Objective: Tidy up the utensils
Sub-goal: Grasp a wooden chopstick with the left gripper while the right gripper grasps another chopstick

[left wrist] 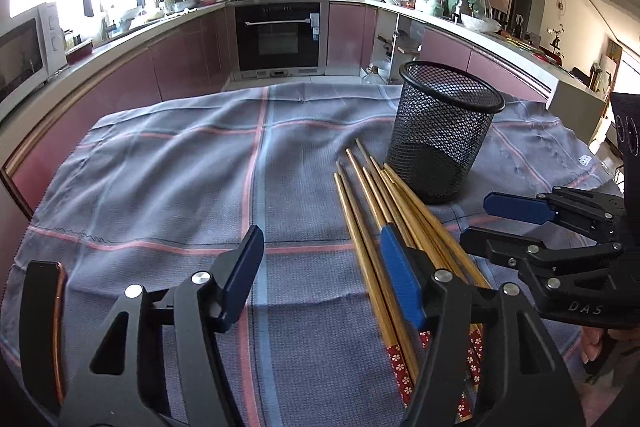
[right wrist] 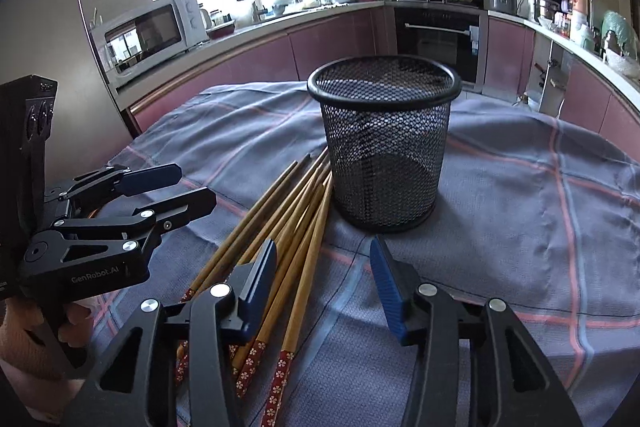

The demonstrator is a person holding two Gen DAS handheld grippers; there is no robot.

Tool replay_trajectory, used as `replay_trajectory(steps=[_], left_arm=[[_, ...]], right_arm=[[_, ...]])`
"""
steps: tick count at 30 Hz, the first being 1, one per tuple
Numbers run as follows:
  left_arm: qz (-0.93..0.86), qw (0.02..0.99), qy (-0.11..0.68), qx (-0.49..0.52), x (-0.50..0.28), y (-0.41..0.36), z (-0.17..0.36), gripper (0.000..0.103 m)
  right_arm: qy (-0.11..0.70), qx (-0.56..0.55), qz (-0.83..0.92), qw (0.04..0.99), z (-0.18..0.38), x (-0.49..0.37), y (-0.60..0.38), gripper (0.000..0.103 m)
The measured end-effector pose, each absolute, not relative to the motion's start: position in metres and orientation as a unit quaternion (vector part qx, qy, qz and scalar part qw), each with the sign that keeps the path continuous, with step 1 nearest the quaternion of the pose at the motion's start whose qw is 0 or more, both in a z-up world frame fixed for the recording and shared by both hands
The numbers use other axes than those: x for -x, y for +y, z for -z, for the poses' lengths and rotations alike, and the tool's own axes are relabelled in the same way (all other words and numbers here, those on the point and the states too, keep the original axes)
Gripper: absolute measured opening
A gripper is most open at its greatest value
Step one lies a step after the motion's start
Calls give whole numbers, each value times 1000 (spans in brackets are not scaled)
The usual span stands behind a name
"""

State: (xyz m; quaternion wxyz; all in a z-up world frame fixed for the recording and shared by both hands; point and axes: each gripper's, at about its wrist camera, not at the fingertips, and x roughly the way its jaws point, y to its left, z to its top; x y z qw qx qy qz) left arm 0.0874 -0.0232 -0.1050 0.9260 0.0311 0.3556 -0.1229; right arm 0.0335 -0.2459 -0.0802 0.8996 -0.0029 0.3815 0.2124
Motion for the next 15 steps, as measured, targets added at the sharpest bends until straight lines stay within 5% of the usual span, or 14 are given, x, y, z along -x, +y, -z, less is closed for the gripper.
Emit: replay_trajectory(steps=[5,15], left_arm=[[134,912,386,-34,-96,-28,116,48],[152,893,421,-46,-109,-37,127,44]], right_arm=[[413,0,-215,885,88,-45,-245,27],[432,36,-205,877,98,-54,-233,23]])
